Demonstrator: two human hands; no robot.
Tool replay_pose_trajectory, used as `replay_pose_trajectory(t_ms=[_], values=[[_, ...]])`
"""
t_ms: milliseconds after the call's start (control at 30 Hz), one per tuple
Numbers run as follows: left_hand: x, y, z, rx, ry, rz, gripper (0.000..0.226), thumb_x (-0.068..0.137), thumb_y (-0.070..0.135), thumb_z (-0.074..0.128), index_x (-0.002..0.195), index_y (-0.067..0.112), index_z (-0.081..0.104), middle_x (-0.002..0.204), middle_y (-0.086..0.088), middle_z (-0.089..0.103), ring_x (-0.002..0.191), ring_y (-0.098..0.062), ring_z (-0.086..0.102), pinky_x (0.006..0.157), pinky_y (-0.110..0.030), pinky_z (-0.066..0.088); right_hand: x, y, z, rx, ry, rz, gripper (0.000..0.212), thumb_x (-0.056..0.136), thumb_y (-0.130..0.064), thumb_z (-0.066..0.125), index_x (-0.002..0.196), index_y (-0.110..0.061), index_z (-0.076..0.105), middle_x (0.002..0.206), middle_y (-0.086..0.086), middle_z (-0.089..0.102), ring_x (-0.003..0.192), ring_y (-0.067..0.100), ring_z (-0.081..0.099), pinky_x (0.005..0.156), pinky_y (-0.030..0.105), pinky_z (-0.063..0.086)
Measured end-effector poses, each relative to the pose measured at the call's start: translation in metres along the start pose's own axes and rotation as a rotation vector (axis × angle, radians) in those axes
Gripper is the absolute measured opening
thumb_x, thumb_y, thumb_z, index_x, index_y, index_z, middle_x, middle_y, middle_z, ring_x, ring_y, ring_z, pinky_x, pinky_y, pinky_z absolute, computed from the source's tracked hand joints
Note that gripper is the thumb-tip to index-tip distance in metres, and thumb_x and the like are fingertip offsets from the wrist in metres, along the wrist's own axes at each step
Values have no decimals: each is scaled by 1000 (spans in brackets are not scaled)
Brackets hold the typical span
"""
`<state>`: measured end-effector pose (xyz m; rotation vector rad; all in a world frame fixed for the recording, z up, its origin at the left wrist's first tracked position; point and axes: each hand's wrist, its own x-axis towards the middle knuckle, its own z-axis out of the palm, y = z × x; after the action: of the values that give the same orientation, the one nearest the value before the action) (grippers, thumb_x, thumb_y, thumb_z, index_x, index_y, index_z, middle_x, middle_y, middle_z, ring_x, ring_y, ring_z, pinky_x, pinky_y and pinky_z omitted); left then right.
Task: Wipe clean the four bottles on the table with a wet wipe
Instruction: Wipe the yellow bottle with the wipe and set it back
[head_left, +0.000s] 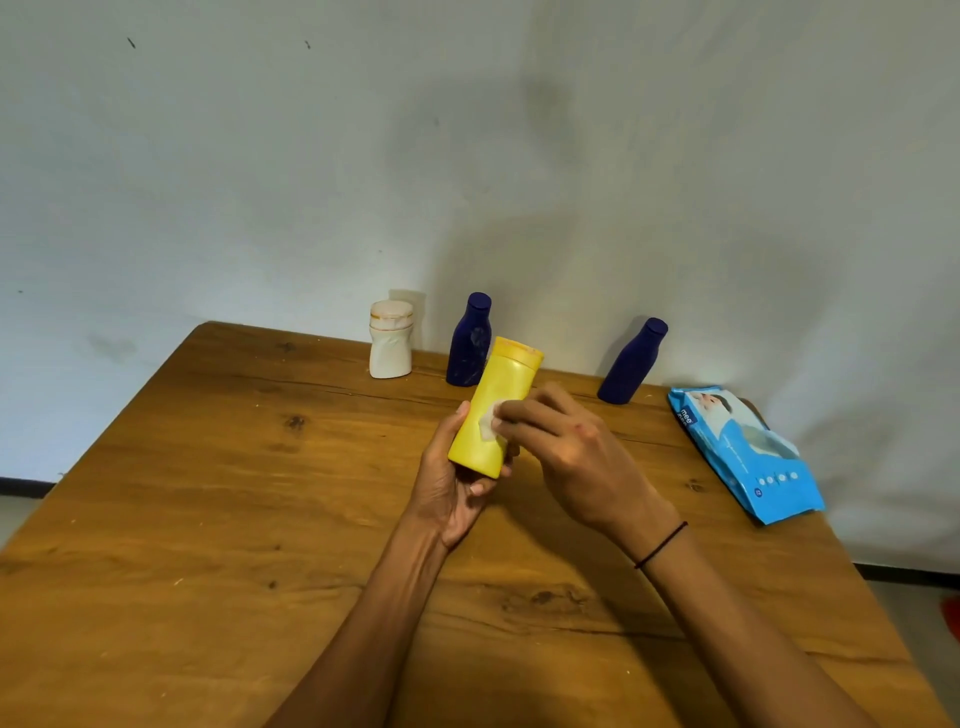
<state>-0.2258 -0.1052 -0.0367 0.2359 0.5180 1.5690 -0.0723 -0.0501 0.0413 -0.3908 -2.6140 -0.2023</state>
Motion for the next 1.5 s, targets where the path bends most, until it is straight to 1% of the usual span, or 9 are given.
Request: replay_pose_trajectory(t_ms=[133,267,433,700,900,1033,1233,1400,1500], values=[[0,-1,0,8,-22,-9,52,102,43,58,134,2,57,93,-21,65,58,-22,68,35,-18,46,1,-2,6,42,83,167,34,97,-19,59,121,0,73,126,17,70,112,31,59,82,44,62],[3,-4,-7,-69,0,-28,65,92,44,75,133,-4,59,97,-14,65,62,-15,64,37,-17,46,-10,-25,9,188,-22,28,37,98,-26,54,121,-4,71,127,13,69,115,22,52,89,36,57],[0,-7,-1,-71,-5,-29,55,95,42,69,125,-3,62,89,-13,64,57,-13,62,34,-16,43,-16,-14,8,96,-37,-76,30,92,-14,66,119,-3,73,125,14,70,115,23,53,90,37,59],[-1,-7,-1,-25,-62,-60,64,89,44,72,133,1,55,91,-26,63,60,-25,66,35,-19,45,7,13,4,70,172,245,30,97,-10,62,123,0,72,127,15,69,113,32,62,88,43,61],[2,-6,-6,-201,-43,-46,80,71,36,95,131,-3,59,95,-14,64,64,-16,62,39,-17,47,-6,-27,12,326,5,101,37,101,-28,52,122,-6,73,128,8,70,118,21,57,95,32,53],[2,-11,-2,-126,18,-71,55,88,40,78,117,-5,67,85,-12,62,54,-13,60,36,-15,43,-22,-22,12,314,-21,38,33,101,-27,56,121,-9,73,128,5,71,118,18,58,96,27,51],[-2,-10,9,17,53,-43,51,95,43,60,122,0,60,81,-21,63,49,-20,61,31,-17,40,-15,9,10,118,144,145,36,106,-23,48,120,-3,74,127,13,71,114,27,59,88,39,58],[-4,-7,8,56,13,-41,54,98,38,58,132,-3,59,89,-26,69,62,-24,71,42,-20,53,-7,1,16,443,415,475,30,94,5,68,120,-7,75,127,2,71,123,17,63,97,41,57],[-1,-4,3,85,-18,20,44,106,21,48,146,3,53,98,-20,71,69,-20,73,47,-23,57,-7,-22,23,550,413,490,34,92,9,69,120,-10,75,127,-1,72,123,14,63,98,41,57]])
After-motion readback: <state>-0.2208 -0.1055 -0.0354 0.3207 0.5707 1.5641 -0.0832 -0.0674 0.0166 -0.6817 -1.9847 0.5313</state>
